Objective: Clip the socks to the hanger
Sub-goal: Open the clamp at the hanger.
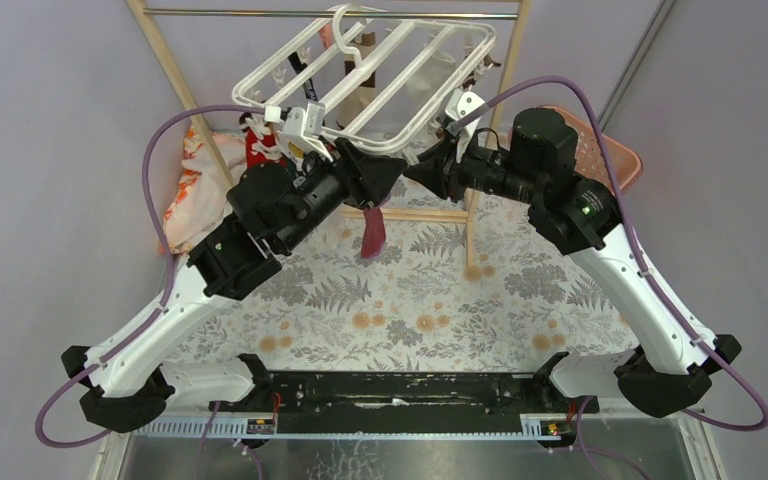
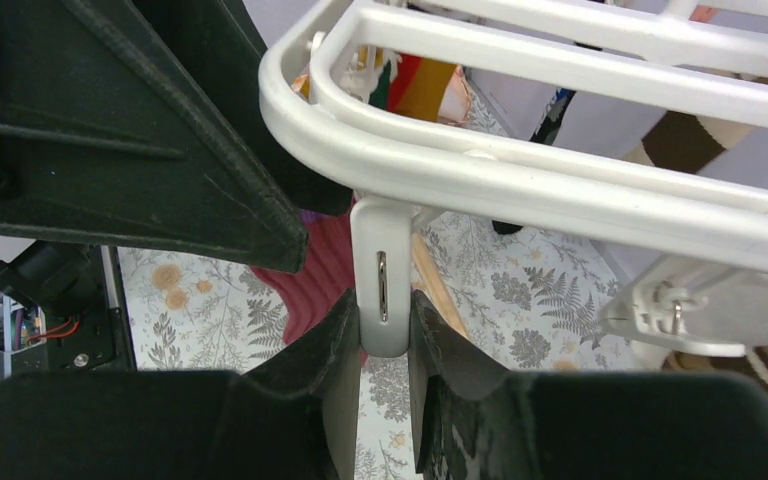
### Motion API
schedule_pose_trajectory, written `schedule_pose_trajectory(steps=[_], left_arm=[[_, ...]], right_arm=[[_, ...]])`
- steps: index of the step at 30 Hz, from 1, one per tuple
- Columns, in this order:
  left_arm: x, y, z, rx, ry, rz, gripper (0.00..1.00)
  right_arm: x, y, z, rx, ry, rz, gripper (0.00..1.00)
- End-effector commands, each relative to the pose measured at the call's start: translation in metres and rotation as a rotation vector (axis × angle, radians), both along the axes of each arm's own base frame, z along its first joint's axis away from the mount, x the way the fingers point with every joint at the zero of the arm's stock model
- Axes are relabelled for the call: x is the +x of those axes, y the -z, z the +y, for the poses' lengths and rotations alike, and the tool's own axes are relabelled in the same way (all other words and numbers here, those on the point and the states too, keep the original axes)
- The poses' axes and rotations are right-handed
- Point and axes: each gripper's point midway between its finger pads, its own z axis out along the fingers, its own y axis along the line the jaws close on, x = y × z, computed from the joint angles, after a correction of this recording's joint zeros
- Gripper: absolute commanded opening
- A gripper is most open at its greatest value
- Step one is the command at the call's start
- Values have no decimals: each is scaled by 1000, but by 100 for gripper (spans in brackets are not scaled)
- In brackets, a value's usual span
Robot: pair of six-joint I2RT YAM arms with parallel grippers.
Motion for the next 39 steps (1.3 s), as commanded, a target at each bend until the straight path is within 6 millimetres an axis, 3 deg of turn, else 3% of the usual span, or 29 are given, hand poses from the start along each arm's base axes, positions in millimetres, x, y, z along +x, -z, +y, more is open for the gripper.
schedule_pose_trajectory(steps=[1, 5, 16, 25, 39], left_arm=[[1, -13, 5, -80, -22, -20, 48], [5, -9, 7, -129, -52, -7, 48], [0, -28, 12, -227, -54, -71, 49], [0, -39, 19, -234, -77, -112, 50], [3, -36, 5, -234, -43, -101, 52]], right_arm=[[1, -9, 2, 40, 14, 1, 0], [2, -8, 2, 47, 22, 10, 0], [-1, -12, 5, 70, 6, 41, 0], [-5, 12, -1, 17, 15, 66, 0], [-16, 1, -2, 52, -16, 69, 0]])
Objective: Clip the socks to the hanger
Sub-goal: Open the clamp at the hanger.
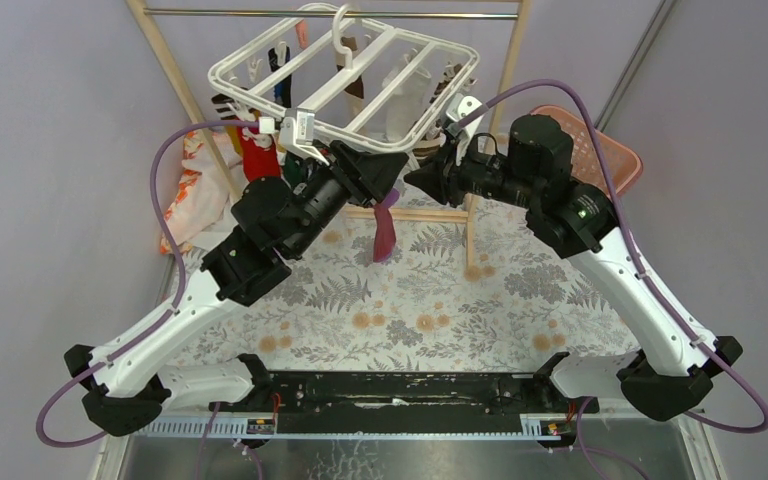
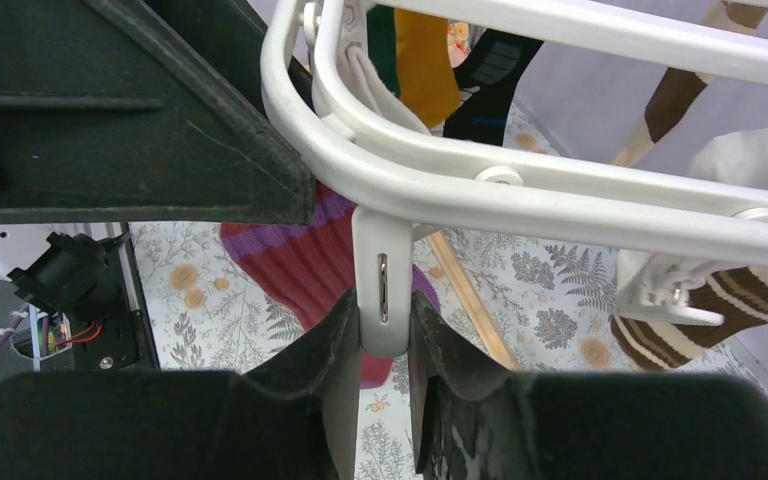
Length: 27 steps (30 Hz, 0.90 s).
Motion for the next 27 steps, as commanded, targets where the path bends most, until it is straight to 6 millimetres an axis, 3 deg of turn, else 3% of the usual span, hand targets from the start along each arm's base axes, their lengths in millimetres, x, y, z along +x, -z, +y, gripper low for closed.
schedule_pose_trajectory(steps=[1, 19, 27], left_arm=[[-4, -33, 4, -87, -3, -73, 52], [-19, -17, -14, -117, 32, -81, 52], [-28, -8, 6, -120, -41, -79, 51]], right_arm=[[-16, -16, -2, 41, -42, -11, 0], [-18, -25, -2, 58, -45, -13, 0], [-16, -25, 2, 66, -49, -1, 0]])
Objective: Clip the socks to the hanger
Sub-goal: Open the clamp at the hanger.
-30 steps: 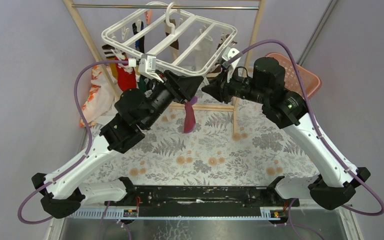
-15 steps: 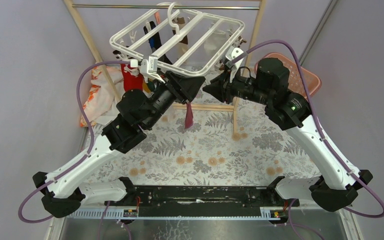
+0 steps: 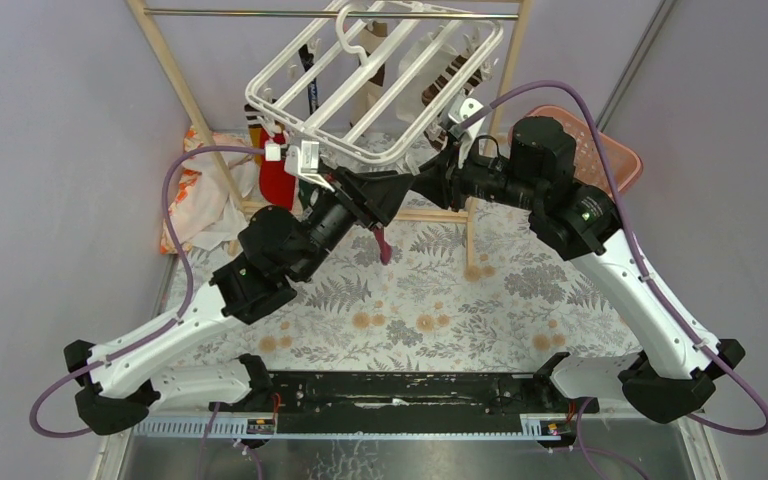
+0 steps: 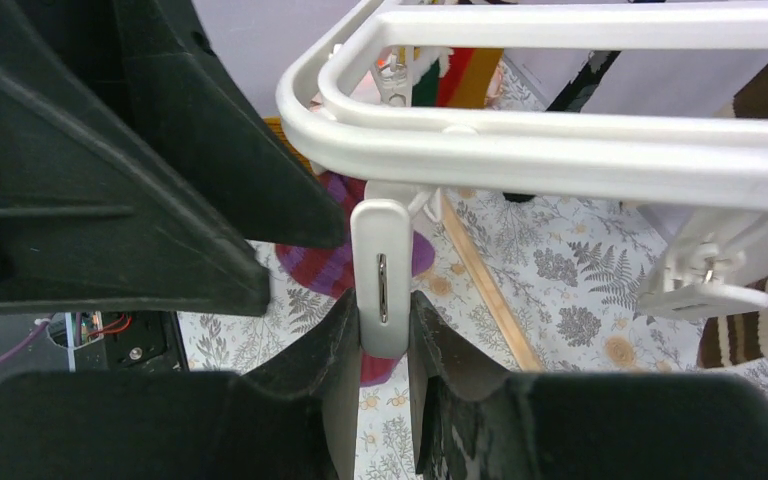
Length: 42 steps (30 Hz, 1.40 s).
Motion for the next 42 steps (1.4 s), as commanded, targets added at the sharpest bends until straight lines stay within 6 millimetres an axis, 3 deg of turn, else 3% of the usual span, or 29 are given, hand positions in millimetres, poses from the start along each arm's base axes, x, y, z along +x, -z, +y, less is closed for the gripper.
schedule_pose_trajectory(steps=[1, 15, 20, 34, 42], left_arm=[[-5, -25, 24, -87, -76, -57, 51], [-8, 0, 10, -83, -97, -51, 51], [-9, 9, 16, -139, -184, -90, 51], [-13, -17, 29, -134, -256, -135, 50], [-9, -31, 20, -109, -265, -153, 44]], right_arm=[[-5, -23, 4, 55, -26, -28, 0], [-6, -25, 8, 68, -41, -18, 0], [-6, -21, 8, 62, -40, -9, 0], [-10, -18, 3, 58, -37, -11, 0], [-17, -22, 2, 68, -59, -9, 0]])
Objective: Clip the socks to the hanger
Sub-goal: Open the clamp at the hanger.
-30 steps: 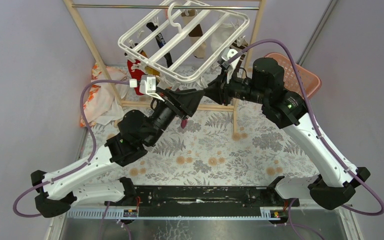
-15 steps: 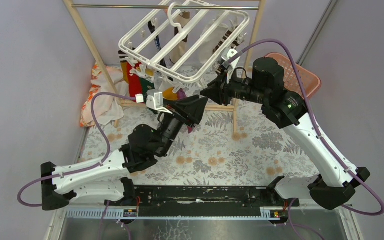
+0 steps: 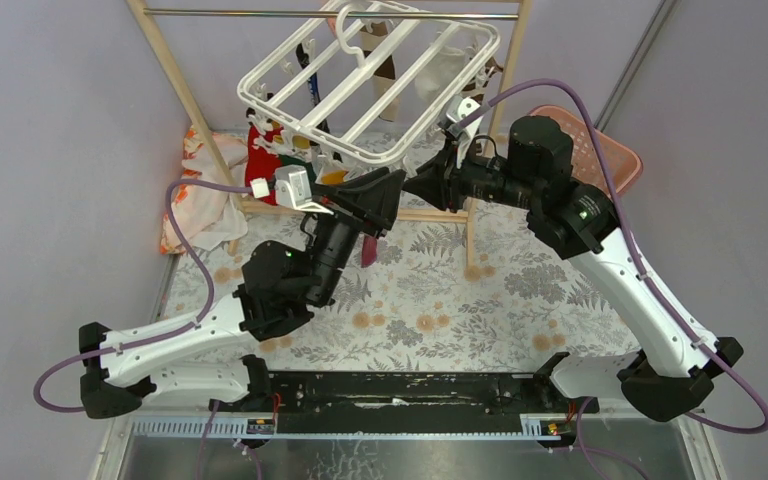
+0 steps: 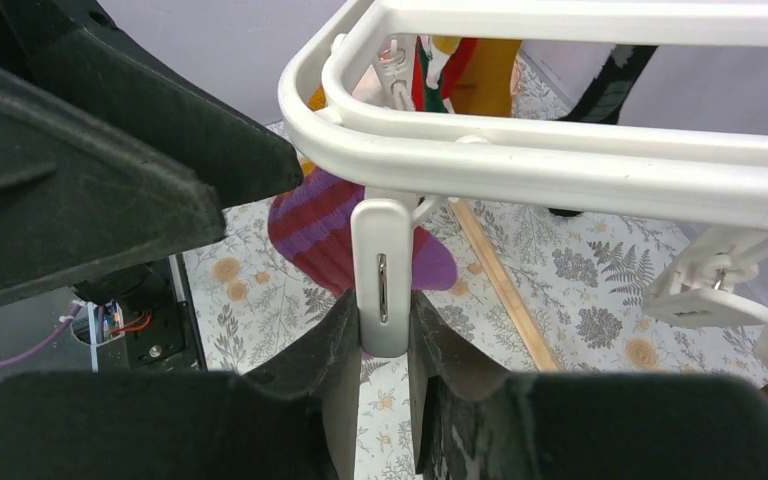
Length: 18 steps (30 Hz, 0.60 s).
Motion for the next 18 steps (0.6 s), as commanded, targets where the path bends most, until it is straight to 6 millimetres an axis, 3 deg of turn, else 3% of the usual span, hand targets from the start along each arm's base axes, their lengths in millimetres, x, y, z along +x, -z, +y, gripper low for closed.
schedule_pose_trajectory(steps=[1, 18], left_arm=[[2, -22, 3, -25, -35, -26, 43], [3, -15, -13, -17, 7, 5, 41]], right_arm=[[-17, -26, -3, 61, -42, -43, 0], [-20, -28, -7, 60, -37, -51, 0]])
